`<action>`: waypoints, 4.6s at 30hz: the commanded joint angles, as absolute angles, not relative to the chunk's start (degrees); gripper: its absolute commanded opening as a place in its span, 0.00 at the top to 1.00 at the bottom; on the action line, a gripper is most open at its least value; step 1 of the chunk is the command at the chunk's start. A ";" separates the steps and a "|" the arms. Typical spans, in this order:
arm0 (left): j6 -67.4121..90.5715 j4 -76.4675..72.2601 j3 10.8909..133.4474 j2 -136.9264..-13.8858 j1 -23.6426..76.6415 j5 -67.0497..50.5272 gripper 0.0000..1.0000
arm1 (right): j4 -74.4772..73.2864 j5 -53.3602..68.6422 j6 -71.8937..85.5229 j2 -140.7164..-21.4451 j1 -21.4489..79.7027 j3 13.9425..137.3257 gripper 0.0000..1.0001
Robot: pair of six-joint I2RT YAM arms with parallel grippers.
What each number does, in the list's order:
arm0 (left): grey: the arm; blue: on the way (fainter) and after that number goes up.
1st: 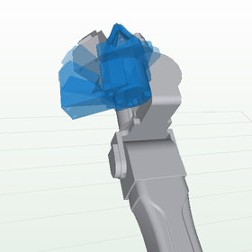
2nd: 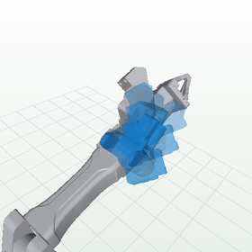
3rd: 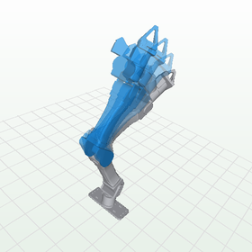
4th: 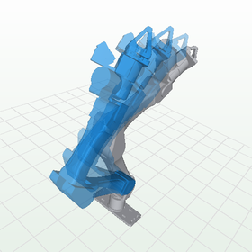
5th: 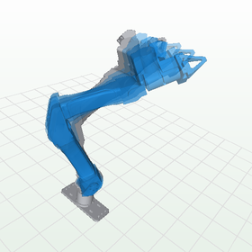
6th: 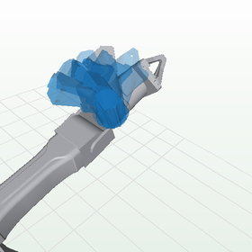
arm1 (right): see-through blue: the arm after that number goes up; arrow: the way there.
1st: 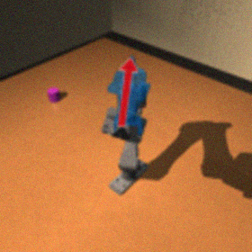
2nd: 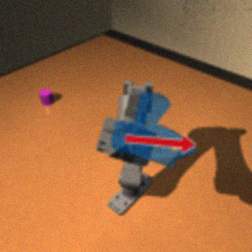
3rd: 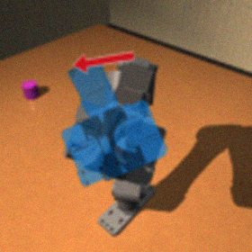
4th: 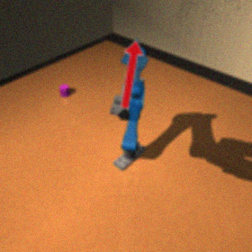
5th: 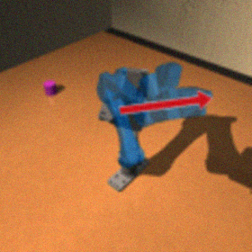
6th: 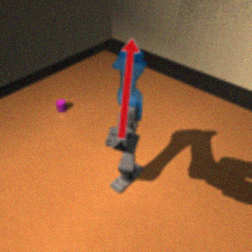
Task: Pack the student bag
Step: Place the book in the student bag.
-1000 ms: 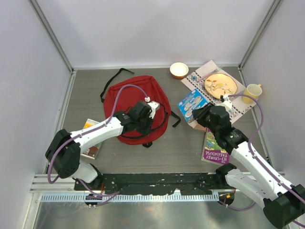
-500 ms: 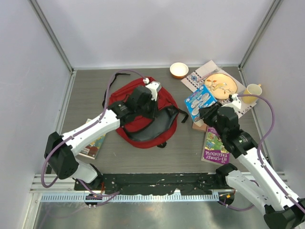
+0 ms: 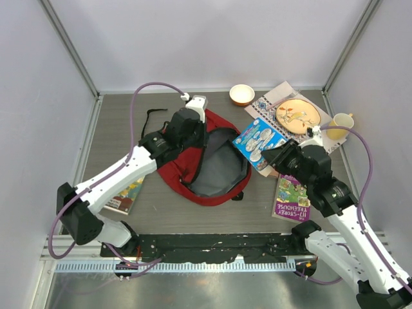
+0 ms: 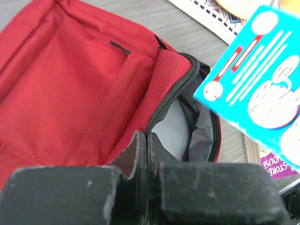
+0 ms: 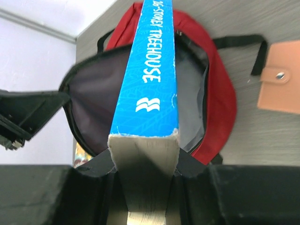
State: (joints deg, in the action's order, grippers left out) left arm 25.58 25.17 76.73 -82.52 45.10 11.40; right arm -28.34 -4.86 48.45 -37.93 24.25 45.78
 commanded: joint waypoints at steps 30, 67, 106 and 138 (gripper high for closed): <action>26.98 18.37 79.27 -73.74 44.74 13.71 1.00 | 7.37 22.15 65.12 -59.85 24.52 40.43 0.99; 26.54 18.63 80.60 -74.97 44.74 15.82 1.00 | 23.71 8.18 68.37 -71.01 36.39 40.26 0.99; 26.98 17.75 81.91 -78.48 44.03 11.60 1.00 | 56.78 -9.31 76.90 -112.40 44.30 51.24 0.87; 27.77 17.32 77.52 -76.47 42.45 12.75 1.00 | 39.11 -0.97 77.43 -103.27 43.07 40.17 0.37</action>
